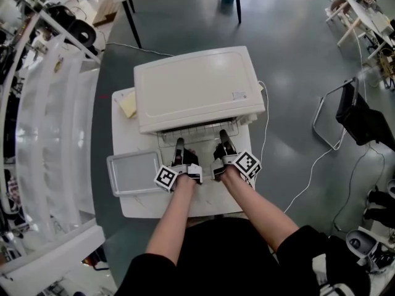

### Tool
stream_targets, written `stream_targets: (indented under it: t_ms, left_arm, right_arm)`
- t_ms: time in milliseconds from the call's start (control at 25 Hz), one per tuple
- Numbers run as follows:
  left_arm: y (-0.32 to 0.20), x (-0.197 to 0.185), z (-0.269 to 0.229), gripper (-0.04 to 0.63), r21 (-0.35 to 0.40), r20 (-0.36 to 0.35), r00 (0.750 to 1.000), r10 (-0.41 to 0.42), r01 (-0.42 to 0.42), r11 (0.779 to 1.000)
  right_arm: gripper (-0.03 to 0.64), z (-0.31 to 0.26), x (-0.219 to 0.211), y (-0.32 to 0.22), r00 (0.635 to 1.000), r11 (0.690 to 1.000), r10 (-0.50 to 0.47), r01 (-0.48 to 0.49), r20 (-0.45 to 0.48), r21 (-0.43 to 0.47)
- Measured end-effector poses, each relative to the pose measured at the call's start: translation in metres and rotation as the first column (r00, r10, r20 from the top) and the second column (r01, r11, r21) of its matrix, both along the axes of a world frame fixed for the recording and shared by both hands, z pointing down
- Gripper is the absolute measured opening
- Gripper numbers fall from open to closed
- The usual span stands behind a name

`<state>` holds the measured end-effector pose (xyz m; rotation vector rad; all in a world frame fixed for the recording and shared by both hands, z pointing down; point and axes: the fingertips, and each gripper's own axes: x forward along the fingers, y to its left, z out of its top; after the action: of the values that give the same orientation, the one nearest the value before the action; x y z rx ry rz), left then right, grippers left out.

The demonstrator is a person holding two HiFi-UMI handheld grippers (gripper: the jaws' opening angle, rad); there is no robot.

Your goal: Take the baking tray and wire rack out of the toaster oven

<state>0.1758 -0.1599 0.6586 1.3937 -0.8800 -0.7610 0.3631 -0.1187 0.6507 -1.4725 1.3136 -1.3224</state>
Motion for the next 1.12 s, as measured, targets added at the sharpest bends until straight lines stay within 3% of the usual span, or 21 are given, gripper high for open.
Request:
stream_targets:
  t_ms: [560, 880, 1120]
  left_arm:
    - [0.07, -0.016, -0.015, 0.025, -0.016, -0.032, 0.999, 0.026, -0.026, 1.0]
    - [0.097, -0.021, -0.024, 0.025, -0.016, -0.029, 0.995, 0.095, -0.095, 0.995]
    - [0.12, -0.03, -0.028, 0.024, -0.016, -0.026, 0.991, 0.13, -0.131, 0.991]
  right_arm:
    - [0.029, -0.017, -0.015, 0.072, 0.999, 0.999, 0.037, -0.037, -0.002, -0.005]
    - [0.029, -0.022, -0.022, 0.103, 0.999, 0.999, 0.03, -0.031, -0.024, -0.037]
    - [0.028, -0.033, -0.033, 0.123, 0.999, 1.0, 0.018, -0.018, -0.04, -0.001]
